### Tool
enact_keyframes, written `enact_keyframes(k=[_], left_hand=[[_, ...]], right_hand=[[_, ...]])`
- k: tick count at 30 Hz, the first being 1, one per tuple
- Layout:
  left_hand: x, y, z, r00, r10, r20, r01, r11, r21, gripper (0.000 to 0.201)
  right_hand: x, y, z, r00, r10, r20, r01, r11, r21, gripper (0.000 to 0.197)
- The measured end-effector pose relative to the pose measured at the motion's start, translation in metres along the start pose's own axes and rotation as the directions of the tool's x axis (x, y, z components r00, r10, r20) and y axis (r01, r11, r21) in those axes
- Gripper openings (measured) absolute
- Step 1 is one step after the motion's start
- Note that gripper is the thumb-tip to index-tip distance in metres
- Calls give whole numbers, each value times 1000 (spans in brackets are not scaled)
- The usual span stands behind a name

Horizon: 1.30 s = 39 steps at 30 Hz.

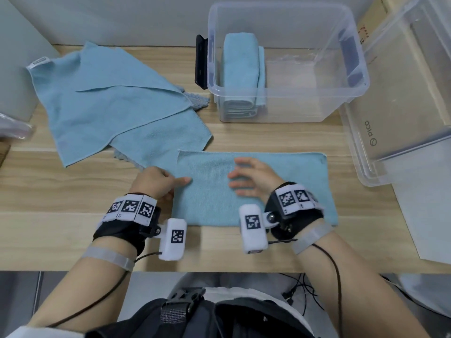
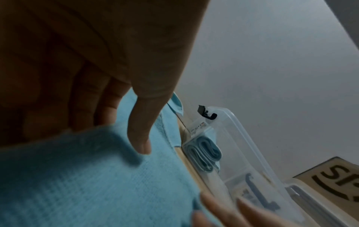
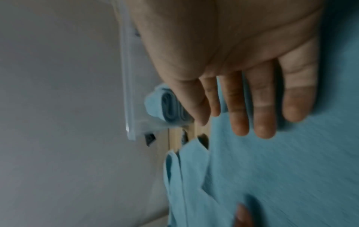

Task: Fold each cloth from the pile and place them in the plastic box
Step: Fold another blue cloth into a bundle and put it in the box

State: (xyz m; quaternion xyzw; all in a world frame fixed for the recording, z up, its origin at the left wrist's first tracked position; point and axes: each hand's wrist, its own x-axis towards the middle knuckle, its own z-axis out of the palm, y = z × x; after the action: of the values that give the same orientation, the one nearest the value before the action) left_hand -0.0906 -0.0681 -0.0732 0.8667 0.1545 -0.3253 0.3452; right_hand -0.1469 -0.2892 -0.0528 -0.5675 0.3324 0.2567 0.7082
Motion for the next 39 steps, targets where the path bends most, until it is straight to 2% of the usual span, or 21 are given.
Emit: enact_keyframes(k=[2, 5, 7, 10, 13, 15, 16, 18, 20, 23, 25, 28, 33, 36, 39], left_hand=[[-3, 4, 3, 999, -10, 44, 9, 1000, 25, 40], [-2, 4, 8, 996, -9, 93, 3, 998, 69, 36], [-2, 1, 9, 998, 14, 68, -22, 992, 124, 32], [-2, -1, 10, 998, 32, 49, -38, 991, 129, 30], [-2, -2, 10, 998, 35, 57, -40, 995, 88, 32], [-3, -2, 10, 998, 34, 56, -36, 998, 42, 36], [-5, -2, 9, 997, 29, 69, -30, 1000, 3, 37], [-10, -1, 8, 990, 33, 137, -19, 995, -103, 28], [-19, 2, 7, 973, 34, 229, 4, 986, -165, 22], [-24, 3, 5, 962, 80, 262, -30, 981, -191, 41], [-28, 5, 4, 956, 117, 270, -54, 971, -231, 49], [-37, 16, 8, 925, 212, 314, -126, 954, -273, 54], [-45, 34, 36, 854, 294, 429, -151, 930, -336, 63], [-44, 37, 52, 820, 274, 503, -117, 940, -321, 68], [-41, 34, 61, 814, 259, 520, -127, 952, -277, 72]], right_hand=[[4, 13, 10, 997, 48, 68, -49, 999, 8, 29], [6, 21, -2, 1000, 23, 18, -25, 993, 120, 30], [6, 24, -19, 1000, -6, -27, 11, 983, 185, 26], [-1, 30, -61, 977, -61, -203, 119, 950, 290, 26], [-12, 37, -104, 902, -62, -427, 252, 879, 405, 24], [-17, 35, -114, 863, -61, -501, 291, 872, 394, 21], [-18, 30, -111, 861, -60, -504, 285, 879, 383, 17], [-19, 19, -93, 896, -55, -440, 232, 904, 360, 12], [-19, 11, -63, 954, -40, -296, 129, 949, 287, 13], [-17, 12, -14, 999, 27, -29, -26, 999, 20, 12], [-14, 17, 8, 996, 75, 52, -67, 989, -132, 28], [-7, 22, 16, 995, 80, 53, -71, 984, -163, 47], [-9, 19, 5, 989, 99, 109, -96, 995, -34, 40], [-9, 16, 2, 1000, -5, 21, 5, 1000, 2, 38], [-4, 20, -4, 995, -69, -76, 57, 986, -155, 51]])
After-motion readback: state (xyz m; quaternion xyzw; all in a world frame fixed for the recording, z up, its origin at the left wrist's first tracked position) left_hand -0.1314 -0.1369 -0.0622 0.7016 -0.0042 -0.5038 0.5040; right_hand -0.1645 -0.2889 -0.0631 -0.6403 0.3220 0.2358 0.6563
